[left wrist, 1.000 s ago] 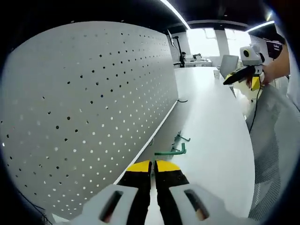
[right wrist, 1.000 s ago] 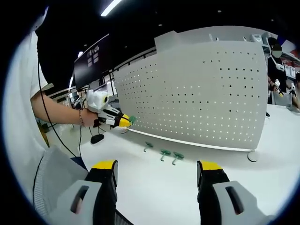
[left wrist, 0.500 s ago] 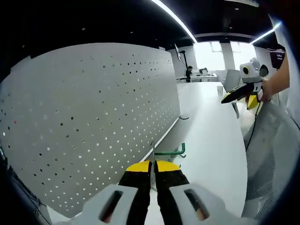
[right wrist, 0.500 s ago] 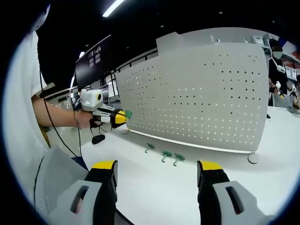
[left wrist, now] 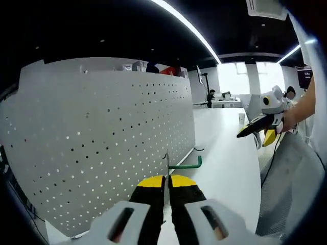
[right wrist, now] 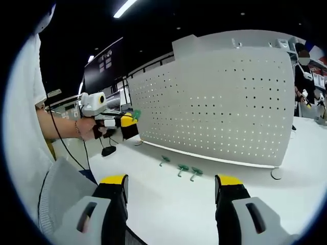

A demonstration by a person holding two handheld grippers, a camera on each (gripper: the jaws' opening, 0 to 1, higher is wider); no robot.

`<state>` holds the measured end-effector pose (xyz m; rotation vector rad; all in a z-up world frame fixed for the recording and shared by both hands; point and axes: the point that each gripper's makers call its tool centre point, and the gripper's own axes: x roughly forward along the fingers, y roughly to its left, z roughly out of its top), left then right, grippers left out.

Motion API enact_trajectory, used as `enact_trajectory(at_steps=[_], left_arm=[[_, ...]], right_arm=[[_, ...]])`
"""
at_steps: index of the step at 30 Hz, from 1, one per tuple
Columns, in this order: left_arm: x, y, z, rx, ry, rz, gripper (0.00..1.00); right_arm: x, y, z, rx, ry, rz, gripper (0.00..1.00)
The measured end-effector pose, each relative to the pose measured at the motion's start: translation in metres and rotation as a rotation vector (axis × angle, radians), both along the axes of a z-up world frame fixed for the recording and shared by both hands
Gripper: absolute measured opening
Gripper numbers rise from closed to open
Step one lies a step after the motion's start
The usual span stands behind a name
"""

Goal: Insert the hook assembly into the mounting plate slot until the hook locks in place.

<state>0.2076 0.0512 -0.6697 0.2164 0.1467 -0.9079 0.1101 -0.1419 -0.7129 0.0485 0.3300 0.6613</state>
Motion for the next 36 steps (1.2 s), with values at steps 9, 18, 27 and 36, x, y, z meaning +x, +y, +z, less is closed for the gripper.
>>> enact_trajectory(at_steps=[9, 18, 27, 36], left_arm=[[-0.01, -0.004, 0.025, -0.072, -0.025, 0.008, 0.03], [-0.016, -0.009, 0.03, -0.117, -0.015, 0.011, 0.03], [-0.016, -0.006, 0.026, -0.117, -0.007, 0.017, 0.03], [-0.016, -0.006, 0.023, -0.127, 0.003, 0.03, 0.03]], right_arm=[[-0.003, -0.002, -0.001, 0.003, -0.001, -0.002, 0.67], [-0.005, -0.003, -0.003, 0.001, 0.005, -0.005, 0.66], [-0.005, -0.001, 0.005, 0.024, -0.018, 0.003, 0.67], [-0.009, 0.016, 0.038, 0.137, -0.136, 0.062, 0.68]])
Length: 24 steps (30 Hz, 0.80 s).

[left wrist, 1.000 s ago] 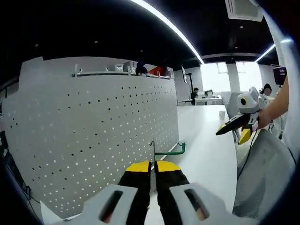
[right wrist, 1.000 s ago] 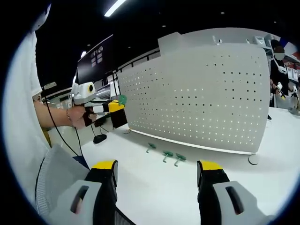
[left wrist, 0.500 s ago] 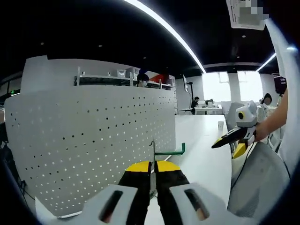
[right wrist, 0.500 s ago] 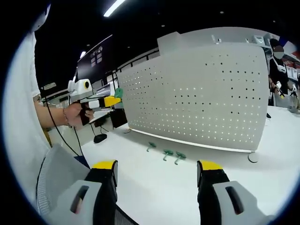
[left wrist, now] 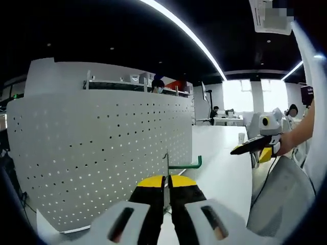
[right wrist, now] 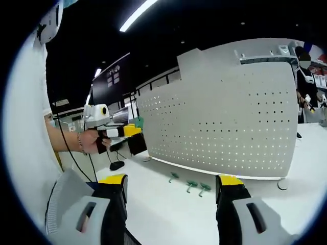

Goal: Insert the hook assembly into the mounting plate slot until the hook locks in place.

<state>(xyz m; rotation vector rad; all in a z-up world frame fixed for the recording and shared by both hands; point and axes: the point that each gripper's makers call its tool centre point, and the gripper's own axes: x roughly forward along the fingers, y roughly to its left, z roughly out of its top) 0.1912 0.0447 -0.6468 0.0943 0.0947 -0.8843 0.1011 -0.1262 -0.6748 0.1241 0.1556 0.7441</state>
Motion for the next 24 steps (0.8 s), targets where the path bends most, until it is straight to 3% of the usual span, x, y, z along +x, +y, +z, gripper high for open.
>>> enact_trajectory(at_steps=[10, 24], left_arm=[[-0.002, -0.001, 0.001, -0.006, -0.003, 0.007, 0.03], [-0.004, -0.007, -0.001, 0.002, -0.011, 0.033, 0.03]], right_arm=[[0.001, 0.004, 0.007, 0.027, -0.01, 0.013, 0.67], [0.016, 0.031, 0.019, 0.045, -0.036, 0.067, 0.62]])
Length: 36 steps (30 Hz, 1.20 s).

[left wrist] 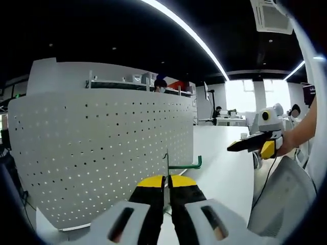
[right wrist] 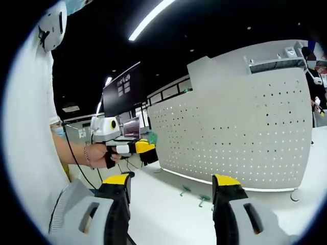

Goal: Insert the hook assembly into the mounting plate slot until the hook locks in place.

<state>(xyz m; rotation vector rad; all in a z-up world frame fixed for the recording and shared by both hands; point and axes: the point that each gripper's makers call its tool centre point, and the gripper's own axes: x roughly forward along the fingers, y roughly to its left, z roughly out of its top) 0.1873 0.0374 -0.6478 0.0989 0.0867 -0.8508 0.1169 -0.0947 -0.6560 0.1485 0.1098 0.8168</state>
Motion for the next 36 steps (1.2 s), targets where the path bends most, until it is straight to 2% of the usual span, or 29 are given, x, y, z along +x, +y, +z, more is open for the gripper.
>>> enact_trajectory(at_steps=[18, 21, 36], left_arm=[[0.004, -0.008, 0.008, -0.024, -0.014, 0.047, 0.03], [0.005, -0.008, 0.005, -0.003, -0.017, 0.067, 0.03], [0.005, -0.005, 0.007, -0.017, -0.01, 0.094, 0.03]], right_arm=[[0.027, 0.033, 0.02, 0.067, -0.035, 0.043, 0.62], [0.031, 0.038, 0.022, 0.092, -0.031, 0.051, 0.62], [0.045, 0.067, 0.029, 0.133, -0.034, 0.085, 0.62]])
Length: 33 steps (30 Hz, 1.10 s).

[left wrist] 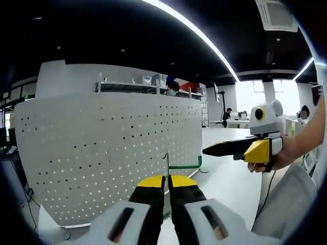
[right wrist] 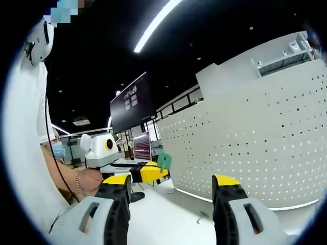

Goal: Insert the hook assembly into the mounting plate slot until the hook locks in place.

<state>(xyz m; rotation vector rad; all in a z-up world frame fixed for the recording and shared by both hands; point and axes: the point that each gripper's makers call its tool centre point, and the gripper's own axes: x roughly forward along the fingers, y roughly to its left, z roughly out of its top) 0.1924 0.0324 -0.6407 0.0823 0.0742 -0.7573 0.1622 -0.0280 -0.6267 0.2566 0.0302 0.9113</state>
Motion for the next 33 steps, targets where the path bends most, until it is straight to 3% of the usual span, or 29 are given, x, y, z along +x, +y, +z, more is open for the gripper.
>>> enact_trajectory(at_steps=[3, 22, 33], left_arm=[[0.0, 0.0, 0.002, -0.015, 0.004, 0.004, 0.03], [0.0, 0.0, 0.005, -0.037, 0.015, 0.02, 0.03], [-0.001, -0.001, 0.004, -0.061, 0.026, 0.027, 0.02]], right_arm=[[0.004, 0.003, 0.002, 0.034, 0.014, -0.009, 0.62], [0.014, 0.025, 0.006, 0.071, 0.024, 0.007, 0.58], [0.014, 0.036, 0.006, 0.043, 0.024, 0.005, 0.42]])
